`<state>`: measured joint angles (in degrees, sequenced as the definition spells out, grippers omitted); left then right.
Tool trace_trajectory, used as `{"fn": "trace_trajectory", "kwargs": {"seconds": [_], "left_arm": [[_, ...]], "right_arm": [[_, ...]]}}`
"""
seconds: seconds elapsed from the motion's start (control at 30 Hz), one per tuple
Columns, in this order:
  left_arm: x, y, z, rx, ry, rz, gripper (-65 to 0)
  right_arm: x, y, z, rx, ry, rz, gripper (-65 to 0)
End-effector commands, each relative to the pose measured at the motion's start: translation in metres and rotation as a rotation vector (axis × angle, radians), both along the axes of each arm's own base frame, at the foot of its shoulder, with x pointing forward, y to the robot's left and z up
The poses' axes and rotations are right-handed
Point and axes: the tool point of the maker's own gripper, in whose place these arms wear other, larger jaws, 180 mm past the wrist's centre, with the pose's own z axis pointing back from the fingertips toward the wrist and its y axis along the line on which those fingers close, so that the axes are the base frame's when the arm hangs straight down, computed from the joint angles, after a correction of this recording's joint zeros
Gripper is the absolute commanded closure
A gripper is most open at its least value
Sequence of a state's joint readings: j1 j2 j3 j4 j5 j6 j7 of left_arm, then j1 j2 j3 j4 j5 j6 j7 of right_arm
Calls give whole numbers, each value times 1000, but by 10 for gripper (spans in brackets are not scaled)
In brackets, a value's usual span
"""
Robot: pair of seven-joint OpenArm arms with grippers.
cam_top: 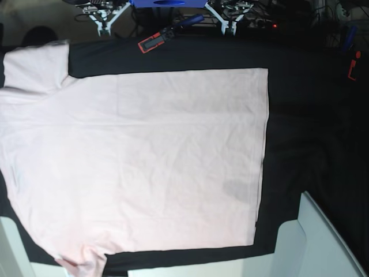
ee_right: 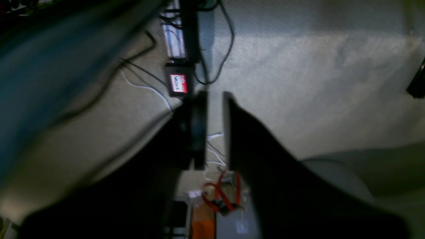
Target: Fold the T-shirt properly
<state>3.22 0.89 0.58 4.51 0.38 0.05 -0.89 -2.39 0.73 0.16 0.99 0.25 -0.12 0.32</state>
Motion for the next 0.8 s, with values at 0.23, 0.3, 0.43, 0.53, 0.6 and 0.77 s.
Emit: {"fn": "trace_trajectory", "kwargs": {"seconds": [0.23, 0.3, 0.43, 0.53, 0.6, 0.77], "left_arm": [[-19, 34, 3, 58, 15, -13, -60], [-22, 41, 4, 67, 16, -16, -178], [-36, 43, 5, 70, 32, -18, -413], [-40, 43, 6, 70, 38, -18, -413], [-42, 43, 6, 70, 41, -18, -370], [-42, 44, 6, 72, 39, 2, -8]], "right_arm": [[-18, 3, 1, 1, 32, -10, -505], [-24, 3, 1, 1, 40, -11, -550], [-23, 2, 2, 0, 19, -11, -559], [-26, 2, 2, -2, 8, -10, -535], [-26, 1, 3, -3, -3, -10, -473], [-33, 0, 5, -6, -13, -12, -103]]}}
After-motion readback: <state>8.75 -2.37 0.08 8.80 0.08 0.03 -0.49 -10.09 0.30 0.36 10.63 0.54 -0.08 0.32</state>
